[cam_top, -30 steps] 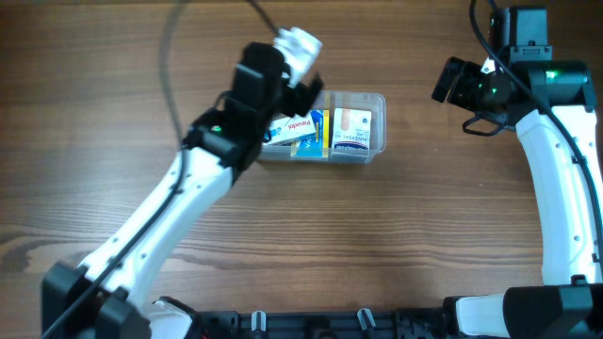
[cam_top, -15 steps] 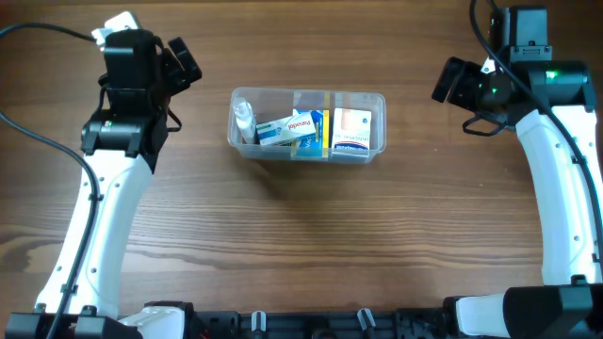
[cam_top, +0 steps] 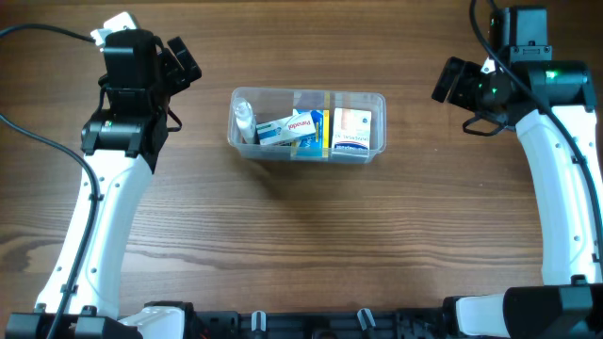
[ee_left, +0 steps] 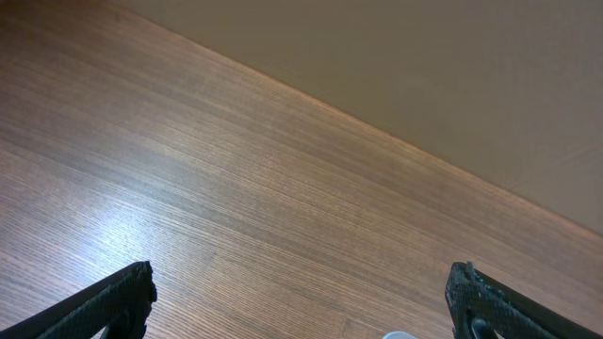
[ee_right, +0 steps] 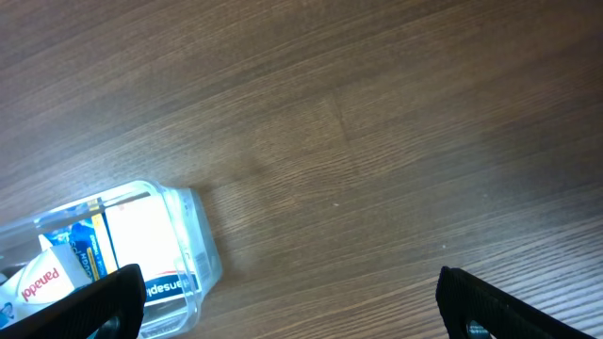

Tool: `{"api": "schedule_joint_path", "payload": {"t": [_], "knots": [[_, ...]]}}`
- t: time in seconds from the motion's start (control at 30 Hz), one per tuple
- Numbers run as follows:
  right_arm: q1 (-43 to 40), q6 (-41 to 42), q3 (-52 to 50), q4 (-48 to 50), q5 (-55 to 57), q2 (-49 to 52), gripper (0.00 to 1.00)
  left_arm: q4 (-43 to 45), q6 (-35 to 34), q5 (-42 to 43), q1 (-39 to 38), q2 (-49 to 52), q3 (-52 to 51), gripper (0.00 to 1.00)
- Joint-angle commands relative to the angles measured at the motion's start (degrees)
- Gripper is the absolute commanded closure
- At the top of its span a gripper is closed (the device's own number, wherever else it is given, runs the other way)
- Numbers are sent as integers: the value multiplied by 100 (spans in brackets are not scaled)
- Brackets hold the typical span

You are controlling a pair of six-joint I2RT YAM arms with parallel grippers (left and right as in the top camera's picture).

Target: Pack container

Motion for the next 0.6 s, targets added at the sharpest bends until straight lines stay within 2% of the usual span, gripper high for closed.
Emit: {"api": "schedule_joint_path", "payload": {"t": [0.0,0.3,0.43,0.57], "knots": [[-4,-50,42,20,96,22,0,-2,-74,-57,17,-61,44,0],[-2,-52,33,22,96,-59,0,-2,-74,-57,17,-61,44,0],[-2,-50,33,22,98,-675,0,-2,-72,-57,17,-61,44,0],[4,-50,-2,20,96,-1711,0,-2,-74,-57,17,-61,44,0]]}}
